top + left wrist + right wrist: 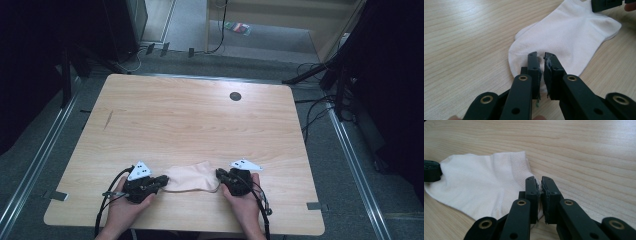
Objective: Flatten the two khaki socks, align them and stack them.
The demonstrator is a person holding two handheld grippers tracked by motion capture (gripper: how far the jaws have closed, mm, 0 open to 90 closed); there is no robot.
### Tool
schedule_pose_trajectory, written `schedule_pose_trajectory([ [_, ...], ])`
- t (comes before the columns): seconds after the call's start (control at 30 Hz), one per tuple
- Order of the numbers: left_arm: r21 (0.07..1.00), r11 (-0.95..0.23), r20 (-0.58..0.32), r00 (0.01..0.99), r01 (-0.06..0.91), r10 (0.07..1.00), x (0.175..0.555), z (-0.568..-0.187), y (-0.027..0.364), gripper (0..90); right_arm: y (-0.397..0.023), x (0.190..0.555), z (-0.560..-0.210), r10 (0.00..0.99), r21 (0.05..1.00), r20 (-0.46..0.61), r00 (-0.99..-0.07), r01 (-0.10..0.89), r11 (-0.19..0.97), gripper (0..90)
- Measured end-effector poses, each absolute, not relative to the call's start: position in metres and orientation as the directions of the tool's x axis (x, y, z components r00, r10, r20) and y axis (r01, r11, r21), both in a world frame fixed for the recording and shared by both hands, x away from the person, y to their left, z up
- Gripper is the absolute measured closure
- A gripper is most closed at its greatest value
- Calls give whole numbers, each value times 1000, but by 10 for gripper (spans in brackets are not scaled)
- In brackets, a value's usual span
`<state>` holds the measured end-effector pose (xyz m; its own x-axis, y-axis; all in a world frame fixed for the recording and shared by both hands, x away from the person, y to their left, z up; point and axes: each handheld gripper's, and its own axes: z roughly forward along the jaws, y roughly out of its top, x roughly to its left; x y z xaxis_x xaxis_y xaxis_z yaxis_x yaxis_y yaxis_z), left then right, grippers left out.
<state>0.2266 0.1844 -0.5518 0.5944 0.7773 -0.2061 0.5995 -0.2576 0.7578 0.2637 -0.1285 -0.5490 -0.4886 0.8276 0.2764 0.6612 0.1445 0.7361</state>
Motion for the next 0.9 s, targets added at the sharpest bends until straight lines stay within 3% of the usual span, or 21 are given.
schedule_pose_trajectory([
  [0.17, 800, -227, -223, 627, 556, 746, 224, -548, 191, 684, -134, 264, -545, 809, 764, 277, -517, 629, 140, 600],
  [0.3, 854, -123, -282, 648, 506, 708, 224, -540, 204, 547, -143, 263, -538, 799, 810, 251, -547, 571, 136, 485],
  [0.33, 869, -92, -284, 644, 485, 710, 224, -537, 210, 476, -149, 262, -534, 799, 831, 234, -554, 540, 131, 404],
  [0.4, 873, -80, -283, 632, 482, 722, 224, -535, 213, 422, -152, 262, -533, 800, 838, 230, -555, 531, 127, 356],
  [0.53, 869, -42, -283, 565, 493, 775, 227, -532, 226, 200, -165, 262, -525, 808, 847, 217, -547, 517, 122, 240],
  [0.7, 865, -15, -286, 517, 502, 807, 231, -531, 243, 139, -179, 263, -513, 808, 862, 211, -550, 495, 112, 128],
  [0.9, 872, 12, -281, 481, 489, 831, 232, -530, 261, 81, -193, 264, -511, 843, 865, 201, -499, 494, 86, 127],
])
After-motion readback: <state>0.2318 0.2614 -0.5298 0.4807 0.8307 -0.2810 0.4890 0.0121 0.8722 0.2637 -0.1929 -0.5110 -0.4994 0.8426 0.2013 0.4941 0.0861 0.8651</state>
